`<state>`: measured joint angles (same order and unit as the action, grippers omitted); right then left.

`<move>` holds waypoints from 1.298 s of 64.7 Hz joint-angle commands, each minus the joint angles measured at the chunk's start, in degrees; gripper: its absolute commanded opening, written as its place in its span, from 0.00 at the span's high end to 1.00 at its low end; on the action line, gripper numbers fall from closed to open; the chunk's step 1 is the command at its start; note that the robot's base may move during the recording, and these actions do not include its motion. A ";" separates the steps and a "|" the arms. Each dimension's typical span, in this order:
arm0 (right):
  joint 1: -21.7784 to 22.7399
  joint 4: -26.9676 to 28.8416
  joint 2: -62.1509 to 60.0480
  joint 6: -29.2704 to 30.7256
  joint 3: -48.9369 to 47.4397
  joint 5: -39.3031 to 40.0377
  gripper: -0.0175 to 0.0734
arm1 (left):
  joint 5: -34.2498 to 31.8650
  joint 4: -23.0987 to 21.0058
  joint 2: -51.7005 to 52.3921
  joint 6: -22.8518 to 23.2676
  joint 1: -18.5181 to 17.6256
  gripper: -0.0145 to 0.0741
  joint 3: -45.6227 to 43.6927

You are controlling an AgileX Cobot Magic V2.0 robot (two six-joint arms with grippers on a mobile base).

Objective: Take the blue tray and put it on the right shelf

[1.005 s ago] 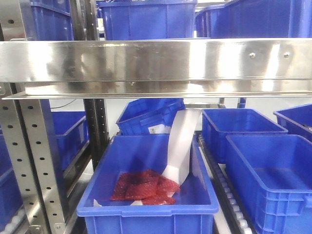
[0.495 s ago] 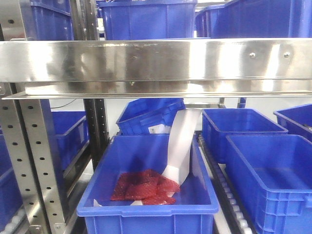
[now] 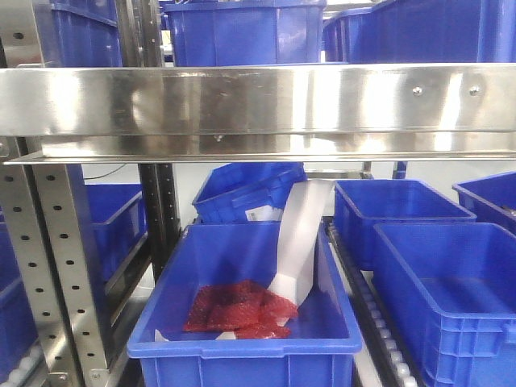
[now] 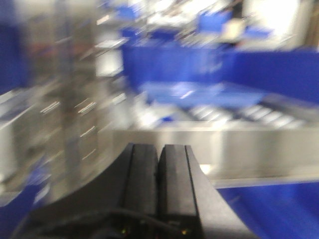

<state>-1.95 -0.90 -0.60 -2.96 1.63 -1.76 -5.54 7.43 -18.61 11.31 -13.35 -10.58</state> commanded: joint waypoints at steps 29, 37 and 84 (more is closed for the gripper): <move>0.27 0.07 -1.19 0.00 -1.27 5.13 0.76 | 3.54 -8.10 20.05 -4.85 9.51 0.89 13.91; 0.27 0.07 -1.19 0.00 -1.27 5.13 0.76 | 3.97 -7.43 20.05 -5.02 9.51 0.89 13.91; 0.27 0.07 -1.19 0.00 -1.27 5.13 0.76 | 3.21 -8.11 20.05 -10.28 9.51 0.89 13.91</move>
<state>-1.95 -0.90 -0.60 -3.09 1.63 -1.76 3.14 -0.31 0.64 1.19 -3.99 1.74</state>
